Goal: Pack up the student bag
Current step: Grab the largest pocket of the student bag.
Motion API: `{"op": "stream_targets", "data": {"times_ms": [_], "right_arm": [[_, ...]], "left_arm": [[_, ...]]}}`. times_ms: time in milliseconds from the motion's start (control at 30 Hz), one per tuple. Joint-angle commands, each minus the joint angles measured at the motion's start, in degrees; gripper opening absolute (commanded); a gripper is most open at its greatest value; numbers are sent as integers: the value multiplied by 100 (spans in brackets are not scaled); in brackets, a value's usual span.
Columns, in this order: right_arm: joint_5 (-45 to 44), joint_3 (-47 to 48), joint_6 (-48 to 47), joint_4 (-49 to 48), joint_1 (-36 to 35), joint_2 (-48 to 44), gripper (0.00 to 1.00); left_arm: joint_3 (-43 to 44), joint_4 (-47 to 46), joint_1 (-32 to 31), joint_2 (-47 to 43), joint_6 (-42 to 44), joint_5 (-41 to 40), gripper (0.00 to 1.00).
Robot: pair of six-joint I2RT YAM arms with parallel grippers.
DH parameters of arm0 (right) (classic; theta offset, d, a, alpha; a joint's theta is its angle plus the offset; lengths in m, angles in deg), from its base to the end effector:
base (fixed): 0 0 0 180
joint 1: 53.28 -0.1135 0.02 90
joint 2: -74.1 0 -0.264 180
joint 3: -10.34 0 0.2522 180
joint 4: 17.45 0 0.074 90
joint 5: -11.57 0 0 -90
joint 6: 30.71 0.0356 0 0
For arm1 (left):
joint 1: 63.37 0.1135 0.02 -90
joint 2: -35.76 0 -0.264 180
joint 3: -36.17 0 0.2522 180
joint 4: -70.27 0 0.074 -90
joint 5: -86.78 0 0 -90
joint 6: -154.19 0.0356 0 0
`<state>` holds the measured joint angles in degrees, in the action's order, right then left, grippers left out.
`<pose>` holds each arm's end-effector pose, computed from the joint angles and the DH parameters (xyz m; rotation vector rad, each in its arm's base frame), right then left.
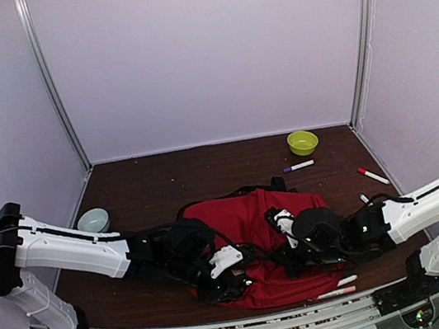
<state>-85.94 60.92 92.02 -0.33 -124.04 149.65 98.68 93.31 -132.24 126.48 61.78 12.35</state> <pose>0.0913 0.2476 0.1894 -0.7227 2.3140 0.7469 0.1040 -0.2957 0.1738 1.5429 2.1250 -0.8289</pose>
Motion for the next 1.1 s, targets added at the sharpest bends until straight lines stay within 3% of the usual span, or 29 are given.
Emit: {"op": "stream_targets", "data": {"times_ms": [0,300,667,767,900,1067], "right_arm": [[-214,127,-83,95,1,39,0],[-144,173,-78,82,1,101,0],[-152,130,-69,86,1,65,0],[-158,125,-74,99,1,70,0],[-172,122,-71,107,1,50,0],[-173,129,-62,92,1,64,0]], "left_arm": [[-15,-722,-46,-10,-5,208,40],[161,-759,-66,-56,62,112,38],[461,-382,-92,370,234,109,21],[475,-250,-86,340,289,73,23],[360,-182,-83,191,305,58,34],[243,-154,-83,119,286,-70,25]]}}
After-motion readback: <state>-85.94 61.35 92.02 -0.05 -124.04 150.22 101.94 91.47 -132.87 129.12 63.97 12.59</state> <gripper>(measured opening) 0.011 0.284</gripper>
